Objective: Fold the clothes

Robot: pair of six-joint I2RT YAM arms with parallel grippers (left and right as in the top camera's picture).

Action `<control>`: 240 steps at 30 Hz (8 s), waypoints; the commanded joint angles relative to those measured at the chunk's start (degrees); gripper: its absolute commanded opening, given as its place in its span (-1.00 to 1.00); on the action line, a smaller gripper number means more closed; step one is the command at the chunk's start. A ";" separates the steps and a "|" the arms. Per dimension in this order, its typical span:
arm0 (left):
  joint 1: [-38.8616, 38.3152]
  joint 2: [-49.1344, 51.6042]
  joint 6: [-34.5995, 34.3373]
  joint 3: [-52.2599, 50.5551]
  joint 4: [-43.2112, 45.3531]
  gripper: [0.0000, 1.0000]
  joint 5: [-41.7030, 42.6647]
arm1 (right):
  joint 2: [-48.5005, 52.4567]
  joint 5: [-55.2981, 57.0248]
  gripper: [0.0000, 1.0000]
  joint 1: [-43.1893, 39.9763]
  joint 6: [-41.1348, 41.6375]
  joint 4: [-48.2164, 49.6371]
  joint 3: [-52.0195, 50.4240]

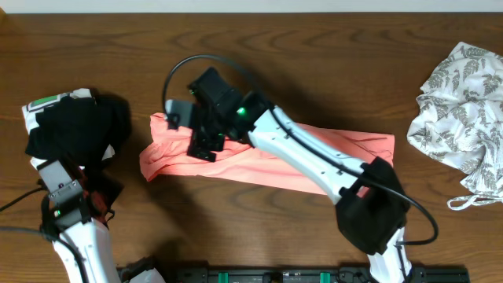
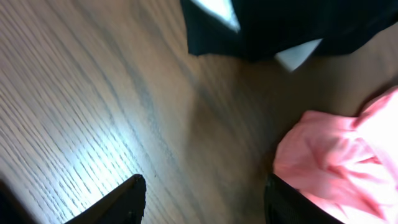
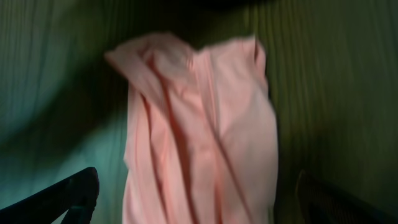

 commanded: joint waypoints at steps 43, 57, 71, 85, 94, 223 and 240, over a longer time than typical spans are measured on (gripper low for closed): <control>0.28 3.98 -0.28 0.22 -0.70 0.22 0.76 | 16.44 -1.09 -0.85 2.78 -3.13 11.93 0.92; 0.28 3.98 -0.26 0.20 -0.68 0.22 0.70 | 15.85 3.65 -0.97 -2.23 11.26 12.61 6.82; 0.28 3.98 -0.26 0.22 -0.72 0.22 0.57 | 15.96 2.99 0.01 -5.66 15.47 9.01 5.60; 0.28 3.98 -0.28 0.22 -0.63 0.23 0.85 | 15.96 12.55 0.25 -4.81 15.02 9.81 5.55; 0.28 3.98 -0.04 0.20 -0.09 0.23 2.34 | 15.93 10.69 -0.27 -5.86 17.73 11.28 5.70; -9.16 45.70 1.90 -0.81 32.22 -0.71 32.76 | -6.08 1.49 0.22 -17.73 23.89 -23.56 4.76; -8.90 36.02 4.50 -0.72 28.94 -0.88 35.21 | -13.07 7.08 0.21 -20.31 28.11 -24.65 4.76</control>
